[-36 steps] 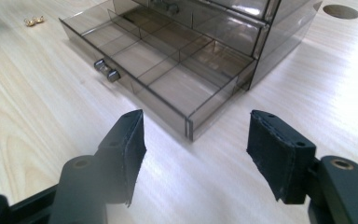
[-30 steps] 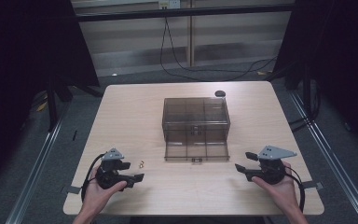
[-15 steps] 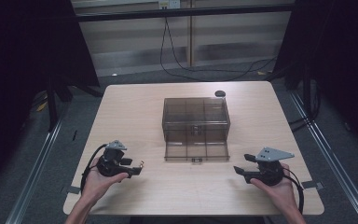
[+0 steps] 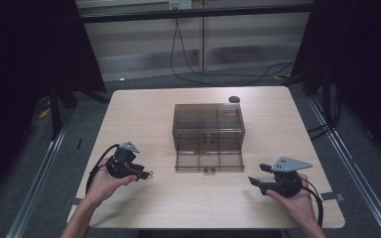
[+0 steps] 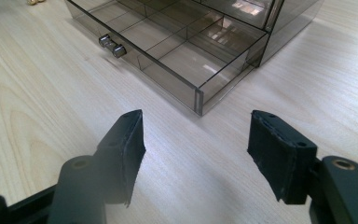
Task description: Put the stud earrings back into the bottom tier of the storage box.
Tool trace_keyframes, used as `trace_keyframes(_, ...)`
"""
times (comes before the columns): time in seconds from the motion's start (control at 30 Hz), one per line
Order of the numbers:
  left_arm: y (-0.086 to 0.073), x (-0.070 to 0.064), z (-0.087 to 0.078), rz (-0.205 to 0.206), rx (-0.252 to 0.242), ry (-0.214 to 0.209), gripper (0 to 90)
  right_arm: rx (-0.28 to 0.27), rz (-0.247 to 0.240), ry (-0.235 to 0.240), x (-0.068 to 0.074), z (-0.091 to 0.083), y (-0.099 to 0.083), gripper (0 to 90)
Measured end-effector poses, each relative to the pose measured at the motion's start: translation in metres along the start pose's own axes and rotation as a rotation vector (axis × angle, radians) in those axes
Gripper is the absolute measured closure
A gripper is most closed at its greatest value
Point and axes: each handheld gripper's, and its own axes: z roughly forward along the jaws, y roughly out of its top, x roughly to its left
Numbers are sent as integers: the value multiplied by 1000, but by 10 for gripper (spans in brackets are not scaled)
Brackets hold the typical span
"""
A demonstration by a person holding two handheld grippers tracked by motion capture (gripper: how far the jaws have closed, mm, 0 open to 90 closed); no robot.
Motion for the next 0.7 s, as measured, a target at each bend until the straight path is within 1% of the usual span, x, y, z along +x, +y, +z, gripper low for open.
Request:
trace_keyframes(0.03,1,1,0,13,10,3,640,2,0,0,0,0,0,354)
trace_keyframes(0.07,2,2,0,2,20,6,647,3,-1,1,0,0,0,354)
trace_keyframes(0.2,7,4,2,26,59,2,688,7,-6,1,1,1,0,354)
trace_keyframes(0.23,7,5,3,24,69,-3,699,8,-6,1,1,1,0,353)
trace_keyframes(0.27,8,5,5,25,80,0,701,8,-7,2,1,1,0,353)
trace_keyframes(0.3,9,6,6,35,92,2,708,8,-7,2,1,1,0,353)
trace_keyframes(0.33,10,7,8,30,96,-1,718,9,-8,4,1,1,0,352)
trace_keyframes(0.37,11,8,9,42,108,2,731,10,-10,5,1,2,-1,351)
trace_keyframes(0.43,12,10,11,40,124,-5,740,11,-11,5,1,2,-1,352)
trace_keyframes(0.5,13,11,13,40,130,-3,755,11,-11,7,1,2,-1,351)
trace_keyframes(0.57,16,12,15,42,149,-10,766,16,-10,6,1,2,-1,351)
trace_keyframes(0.7,19,14,19,40,166,-12,779,13,-12,12,2,3,-1,350)
